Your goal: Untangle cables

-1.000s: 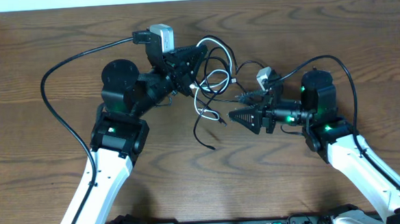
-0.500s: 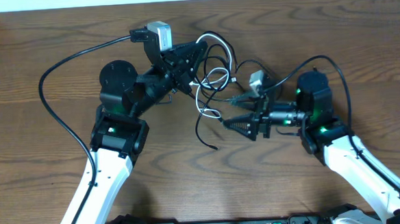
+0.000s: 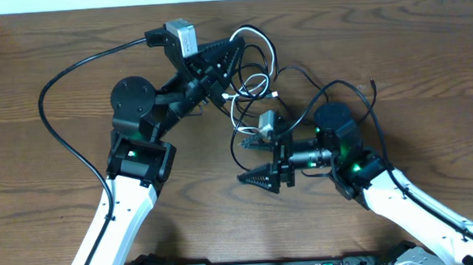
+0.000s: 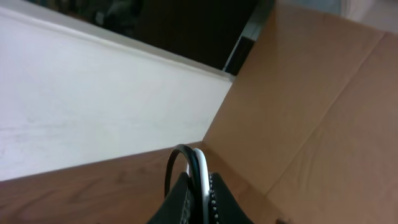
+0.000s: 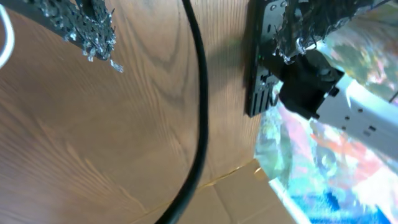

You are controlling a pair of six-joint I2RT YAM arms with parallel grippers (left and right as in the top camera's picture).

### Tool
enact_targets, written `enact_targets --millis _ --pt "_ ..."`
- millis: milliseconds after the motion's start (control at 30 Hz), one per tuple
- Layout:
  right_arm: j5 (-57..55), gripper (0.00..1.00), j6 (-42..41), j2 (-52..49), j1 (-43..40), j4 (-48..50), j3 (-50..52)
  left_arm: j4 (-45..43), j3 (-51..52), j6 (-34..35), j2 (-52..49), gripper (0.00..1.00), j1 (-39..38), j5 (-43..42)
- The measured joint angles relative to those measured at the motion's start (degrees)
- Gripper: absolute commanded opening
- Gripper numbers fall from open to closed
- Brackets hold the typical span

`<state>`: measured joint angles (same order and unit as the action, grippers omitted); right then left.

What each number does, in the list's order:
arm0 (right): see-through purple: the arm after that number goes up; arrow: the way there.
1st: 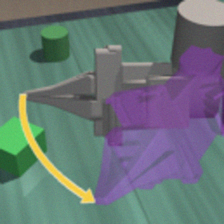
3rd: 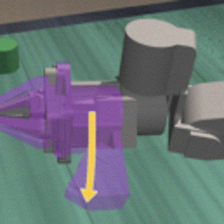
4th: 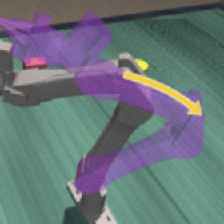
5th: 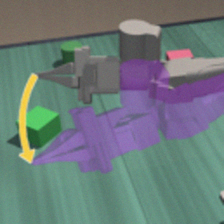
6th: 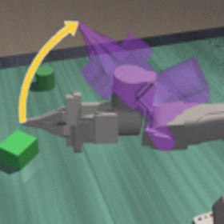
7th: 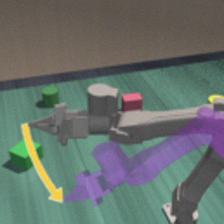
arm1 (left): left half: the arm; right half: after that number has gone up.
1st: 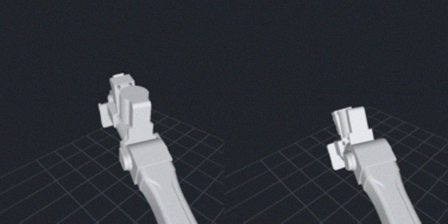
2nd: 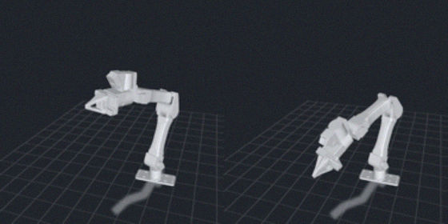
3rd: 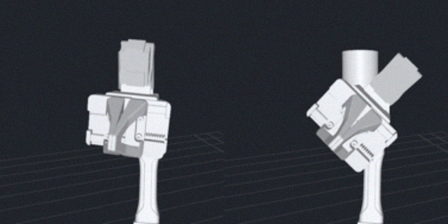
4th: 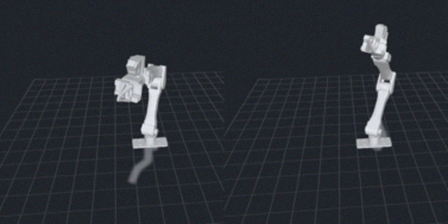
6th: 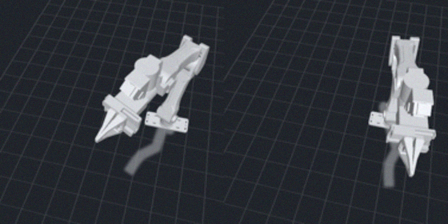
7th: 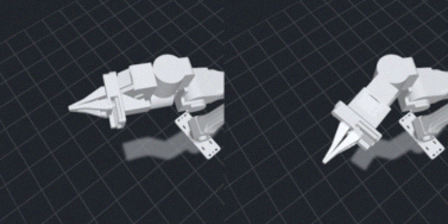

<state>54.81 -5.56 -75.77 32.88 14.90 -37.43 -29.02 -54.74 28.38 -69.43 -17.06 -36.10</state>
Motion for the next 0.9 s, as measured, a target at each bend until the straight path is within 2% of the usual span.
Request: enact_targets --millis 100,200,233,333,400,633,900 --pt "-1.7 0.78 2.9 0.0 1.0 -2.9 0.0 -1.7 0.0 0.9 0.0 0.08 0.0 0.0" --pt "-4.5 0.65 5.4 -0.1 1.7 -5.7 0.0 -2.5 0.0 1.7 0.0 0.07 0.0 0.0" --pt "-5.2 0.58 6.3 -0.1 1.8 -6.0 0.0 -2.5 0.0 1.8 0.0 0.08 0.0 0.0" --pt "-6.5 0.2 7.4 -0.1 2.2 -6.1 0.0 -2.5 0.0 1.9 0.0 0.07 0.0 0.0" --pt "-7.0 0.01 8.1 -0.1 2.6 -6.1 0.0 -2.6 0.0 1.9 0.0 0.07 0.0 0.0" --pt "-7.2 0.01 7.9 -0.1 3.0 -4.7 0.0 -2.6 0.0 1.9 0.0 0.07 0.0 0.0" --pt "-4.4 0.01 0.1 -0.1 0.9 9.8 0.1 3.8 0.0 -0.3 0.0 0.07 0.2 0.0"
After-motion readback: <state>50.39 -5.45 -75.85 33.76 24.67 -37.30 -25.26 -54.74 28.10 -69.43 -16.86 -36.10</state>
